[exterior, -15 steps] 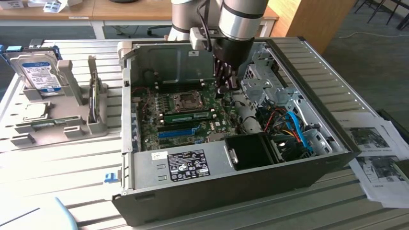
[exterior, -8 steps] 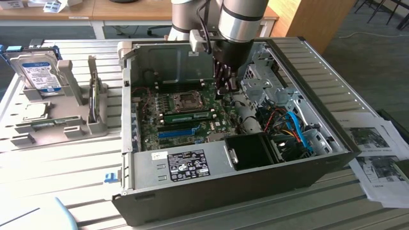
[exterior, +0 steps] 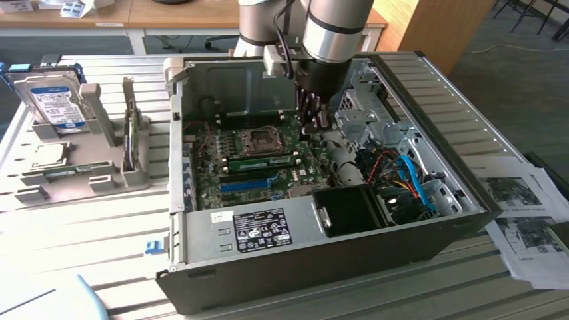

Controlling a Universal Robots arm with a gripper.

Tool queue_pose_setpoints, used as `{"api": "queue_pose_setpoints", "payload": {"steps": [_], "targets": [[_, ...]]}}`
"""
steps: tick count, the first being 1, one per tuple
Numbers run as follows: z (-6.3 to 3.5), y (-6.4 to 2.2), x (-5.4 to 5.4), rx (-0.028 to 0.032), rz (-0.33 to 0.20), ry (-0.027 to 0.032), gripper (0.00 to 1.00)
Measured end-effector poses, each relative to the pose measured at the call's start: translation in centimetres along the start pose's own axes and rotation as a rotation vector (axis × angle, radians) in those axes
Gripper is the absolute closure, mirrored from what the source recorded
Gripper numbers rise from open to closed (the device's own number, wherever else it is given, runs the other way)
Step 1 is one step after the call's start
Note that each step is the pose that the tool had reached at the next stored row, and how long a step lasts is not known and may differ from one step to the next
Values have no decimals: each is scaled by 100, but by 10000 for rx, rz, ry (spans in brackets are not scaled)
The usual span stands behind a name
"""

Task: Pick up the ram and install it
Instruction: 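Press down the ram until it locks into place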

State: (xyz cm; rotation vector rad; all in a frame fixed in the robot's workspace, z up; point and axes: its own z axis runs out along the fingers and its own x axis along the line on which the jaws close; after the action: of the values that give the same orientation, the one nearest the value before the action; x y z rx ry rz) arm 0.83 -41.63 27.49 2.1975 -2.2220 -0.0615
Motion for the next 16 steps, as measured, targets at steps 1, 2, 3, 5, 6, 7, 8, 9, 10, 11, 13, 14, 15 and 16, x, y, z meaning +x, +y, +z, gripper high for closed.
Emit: {"api": "queue_pose_setpoints", "payload": {"steps": [1, 2, 3, 5, 6, 7, 8, 9, 10, 11, 13, 14, 15, 16], "targets": [[7, 0, 0, 0, 0, 1, 91], [14, -1, 0, 0, 0, 1, 91], [23, -1, 0, 0, 0, 0, 91], [44, -2, 1, 0, 0, 1, 91], [56, -2, 1, 0, 0, 1, 91], [70, -3, 1, 0, 0, 1, 91], [85, -3, 2, 0, 0, 1, 91], [99, -4, 2, -1, 0, 2, 91], [114, -4, 2, 0, 0, 2, 91], [129, -5, 2, 0, 0, 1, 91], [155, -6, 2, 0, 0, 0, 91], [166, -7, 3, 0, 0, 1, 91], [177, -7, 3, 0, 0, 1, 91], [187, -7, 3, -1, 0, 0, 91]]}}
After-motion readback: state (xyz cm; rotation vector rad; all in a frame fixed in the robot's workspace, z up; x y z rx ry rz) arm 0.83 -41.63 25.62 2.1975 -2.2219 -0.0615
